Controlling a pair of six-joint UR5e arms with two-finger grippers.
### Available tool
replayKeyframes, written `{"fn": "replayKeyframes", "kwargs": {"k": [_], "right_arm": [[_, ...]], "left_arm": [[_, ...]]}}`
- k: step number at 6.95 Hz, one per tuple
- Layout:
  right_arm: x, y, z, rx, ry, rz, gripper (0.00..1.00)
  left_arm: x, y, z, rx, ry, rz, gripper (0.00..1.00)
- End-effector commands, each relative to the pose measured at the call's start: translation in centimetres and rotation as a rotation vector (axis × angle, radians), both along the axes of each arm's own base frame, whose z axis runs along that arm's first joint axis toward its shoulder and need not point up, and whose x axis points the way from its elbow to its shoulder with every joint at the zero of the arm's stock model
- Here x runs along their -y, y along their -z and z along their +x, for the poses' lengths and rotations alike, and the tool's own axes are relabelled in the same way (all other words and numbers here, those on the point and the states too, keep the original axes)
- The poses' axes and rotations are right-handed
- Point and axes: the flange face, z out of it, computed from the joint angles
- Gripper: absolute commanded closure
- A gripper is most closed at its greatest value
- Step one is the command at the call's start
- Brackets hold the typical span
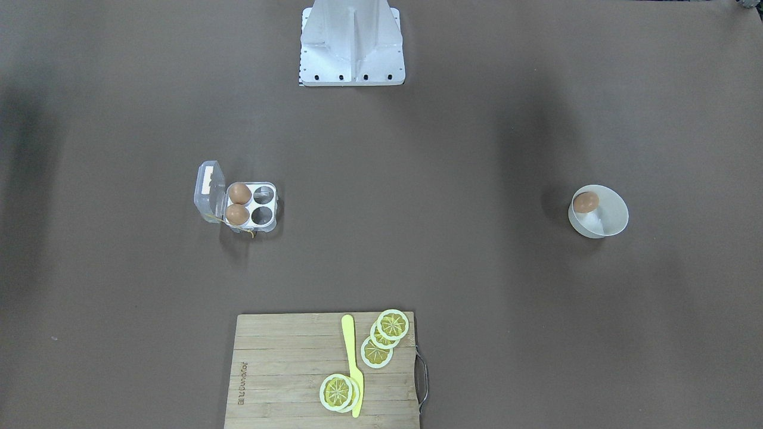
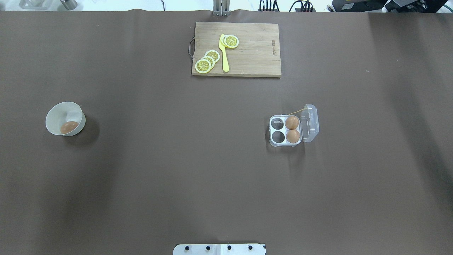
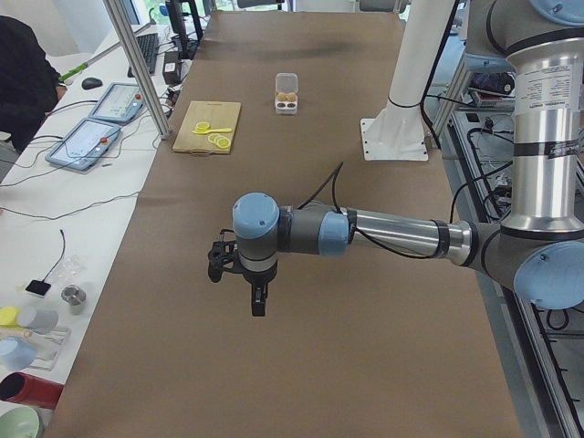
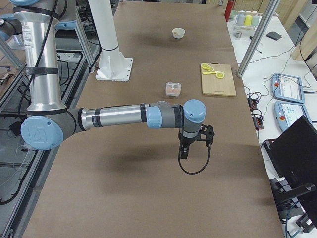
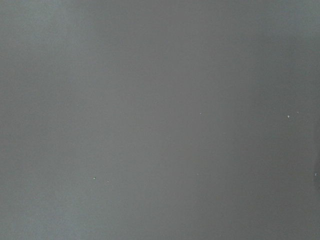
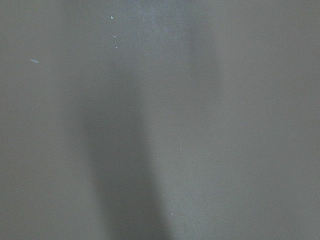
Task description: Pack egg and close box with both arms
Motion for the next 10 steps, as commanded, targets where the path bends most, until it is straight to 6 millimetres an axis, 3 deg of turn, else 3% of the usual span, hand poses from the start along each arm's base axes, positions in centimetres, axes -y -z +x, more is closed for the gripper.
{"fn": "replayKeyframes", "kwargs": {"k": [1, 3, 4, 5, 6, 7, 9, 10], "right_arm": [[0.0, 0.4, -0.2, 0.03, 0.001, -0.002, 0.0], [0.1, 0.5, -0.2, 0.032, 0.001, -0.001, 0.0], [0.1, 0.5, -0.2, 0.037, 0.002, -0.002, 0.0], [0.1, 0.4, -0.3, 0.04, 0.002, -0.002, 0.0], [0.1, 0.2, -0.3, 0.04, 0.002, -0.004, 0.0], [0.1, 0.3, -0.3, 0.04, 0.002, -0.001, 0.0], [0.0, 0.3, -0.3, 0.04, 0.001, -0.002, 0.0], [0.0, 0.3, -0.3, 0.04, 0.001, -0.002, 0.0]], "left_arm": [[4.5, 7.3, 3.5, 0.004, 0.005, 0.092, 0.02], [7.7, 12.6, 8.6, -0.023, -0.023, 0.149, 0.02], [8.9, 13.7, 11.0, -0.034, -0.043, 0.148, 0.02], [8.1, 14.4, 17.5, -0.047, -0.115, 0.14, 0.02], [7.6, 14.5, 20.5, -0.04, -0.038, 0.099, 0.03], [5.9, 13.2, 23.2, -0.077, 0.003, 0.08, 0.04], [5.2, 11.1, 26.9, -0.066, 0.019, 0.061, 0.07], [4.9, 10.9, 28.0, -0.069, 0.069, -0.004, 0.07]]}}
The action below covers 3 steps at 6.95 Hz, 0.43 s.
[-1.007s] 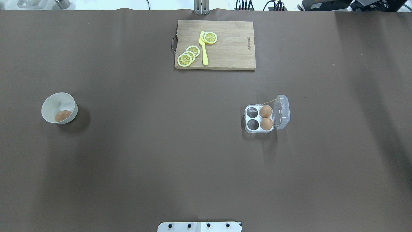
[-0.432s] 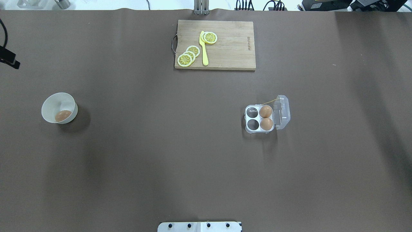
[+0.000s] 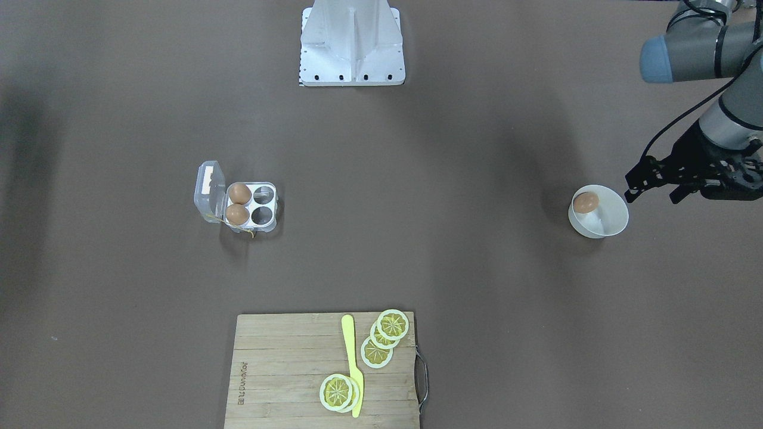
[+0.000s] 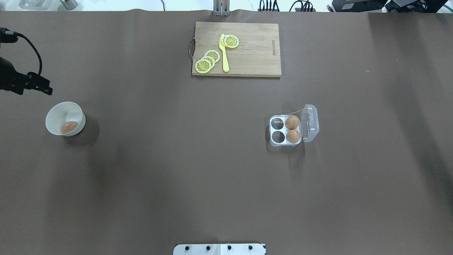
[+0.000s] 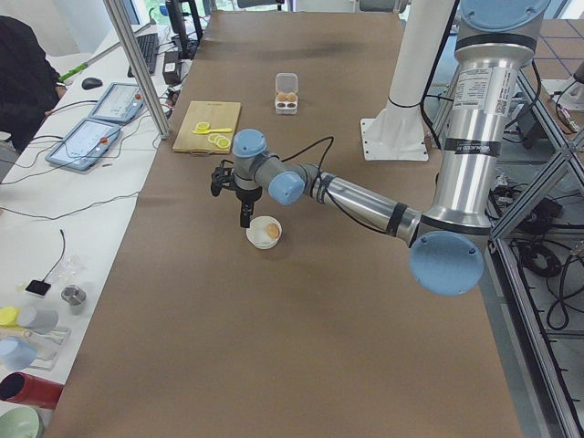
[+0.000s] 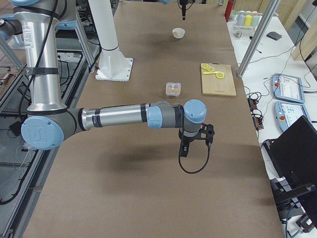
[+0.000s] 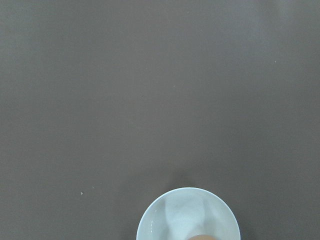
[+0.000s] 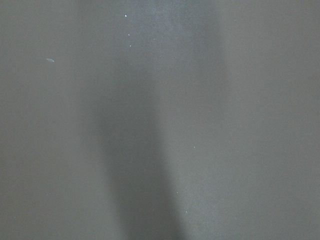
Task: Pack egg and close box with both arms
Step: 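Move the left gripper over the white bowl and lower toward the egg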
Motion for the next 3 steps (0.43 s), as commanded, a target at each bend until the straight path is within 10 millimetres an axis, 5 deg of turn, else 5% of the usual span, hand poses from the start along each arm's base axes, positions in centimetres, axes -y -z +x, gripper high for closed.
{"fn": "replayKeyframes", "kwargs": {"k": [1, 3], "right_arm": [[0.0, 0.0, 0.0, 0.0, 0.0, -0.001, 0.0], [0.0, 0.3, 0.0, 0.0, 0.0, 0.007, 0.0]], "left_arm": [[-0.7, -0.6, 2.1, 0.001, 0.078, -0.094, 0.06], [-0.5, -1.7, 2.9, 0.012, 0.173, -0.188, 0.06]]}}
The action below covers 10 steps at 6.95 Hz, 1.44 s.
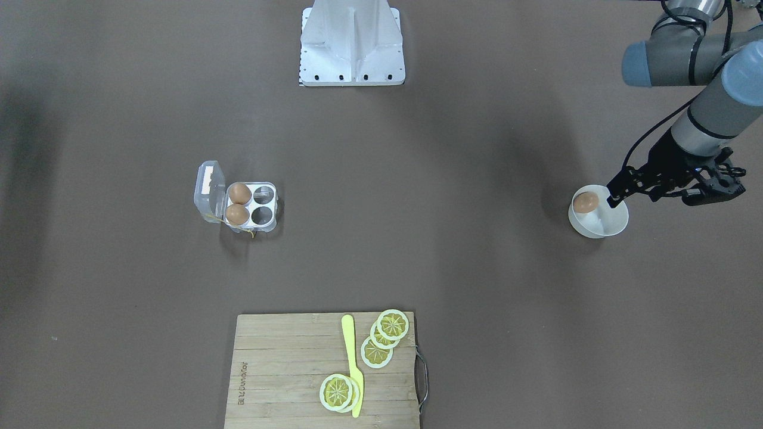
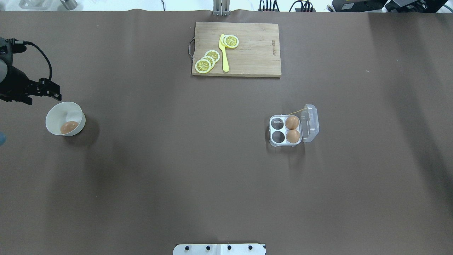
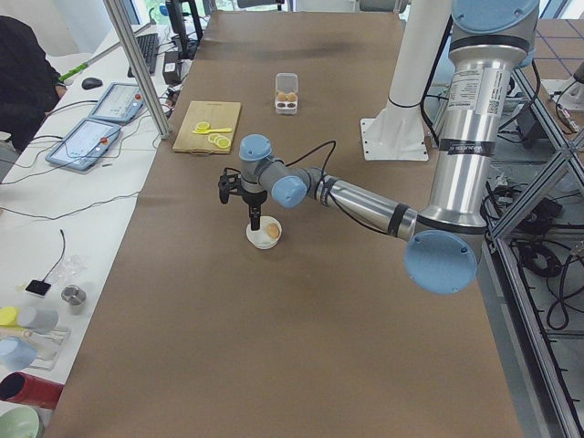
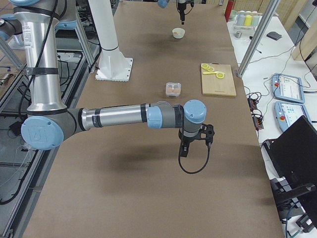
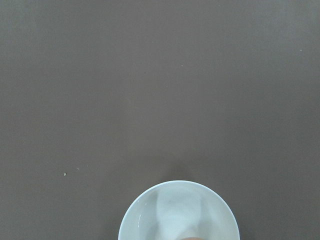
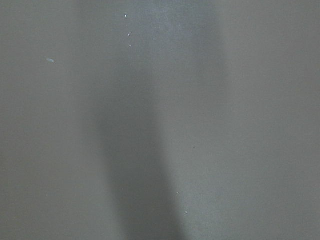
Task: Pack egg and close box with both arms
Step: 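Move the left gripper over the white bowl and lower toward the egg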
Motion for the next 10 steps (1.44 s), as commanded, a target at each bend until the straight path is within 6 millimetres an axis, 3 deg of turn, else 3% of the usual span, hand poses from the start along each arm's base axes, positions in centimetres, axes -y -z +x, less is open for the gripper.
{"fn": "replayKeyframes", "kwargs": {"k": [1, 2, 3, 4, 6, 10], "right_arm": [[0.1, 0.4, -0.1, 0.009, 0.001, 0.006, 0.0], [0.1, 0.5, -0.1, 0.017, 0.0, 0.006, 0.0], [0.3, 0.8, -0.1, 0.017, 0.0, 0.011, 0.0], [0.5, 0.9, -0.1, 0.016, 0.0, 0.014, 0.0], [0.7, 1.1, -0.1, 0.016, 0.0, 0.014, 0.0], [0.7, 1.1, -0.1, 0.018, 0.0, 0.012, 0.0]], "left_arm": [[0.6, -2.8, 0.7, 0.018, 0.051, -0.043, 0.06], [0.5, -4.0, 1.9, -0.004, 0.08, -0.071, 0.06], [-0.3, -3.7, 4.0, -0.039, 0.106, -0.089, 0.06], [-0.8, -3.7, 4.7, -0.042, 0.11, -0.101, 0.08], [-0.9, -3.7, 4.8, -0.041, 0.107, -0.099, 0.26], [-1.9, -3.9, 6.8, -0.031, 0.073, -0.1, 0.24]]}}
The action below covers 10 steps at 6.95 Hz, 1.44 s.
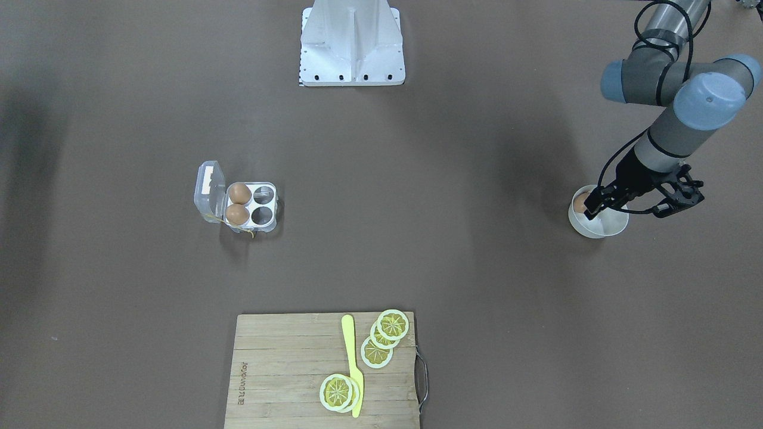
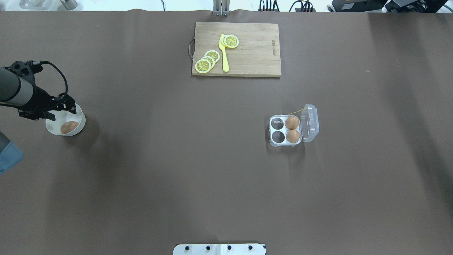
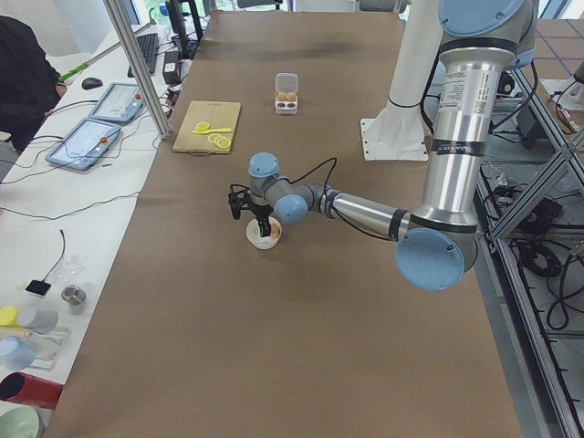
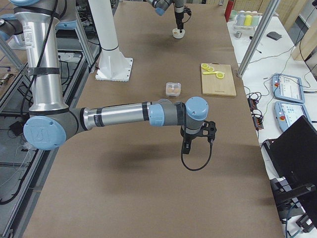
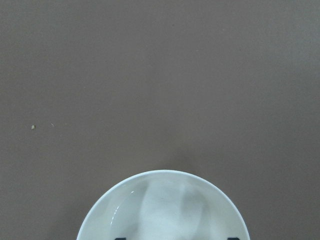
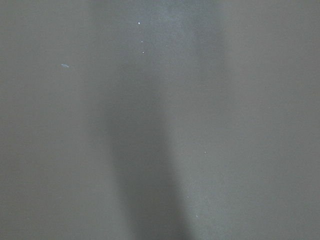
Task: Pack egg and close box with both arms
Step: 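Move the left gripper over the white bowl and lower toward the egg, then close the left gripper on the brown egg inside the white bowl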
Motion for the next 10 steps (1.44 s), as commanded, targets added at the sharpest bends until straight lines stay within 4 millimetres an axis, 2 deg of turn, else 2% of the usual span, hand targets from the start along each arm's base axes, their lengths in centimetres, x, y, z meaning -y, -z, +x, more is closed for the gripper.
{"fn": "replayKeyframes", "kwargs": {"k": [1, 4, 5, 10], "right_arm": [[0.0, 0.0, 0.0, 0.001, 0.0, 0.001, 0.0], [0.0, 0.0, 0.0, 0.001, 0.0, 0.001, 0.0], [0.0, 0.1, 0.0, 0.001, 0.0, 0.002, 0.0], [-0.1, 0.1, 0.0, 0.001, 0.0, 0.002, 0.0]], "left_arm": [[-0.7, -0.3, 1.3, 0.015, -0.013, 0.006, 0.21], [-1.3, -0.8, 1.5, 0.021, -0.024, -0.001, 0.21], [-1.9, -1.7, 1.2, 0.031, -0.027, -0.015, 0.21], [-2.7, -1.7, 2.5, 0.031, -0.051, -0.015, 0.21]]}}
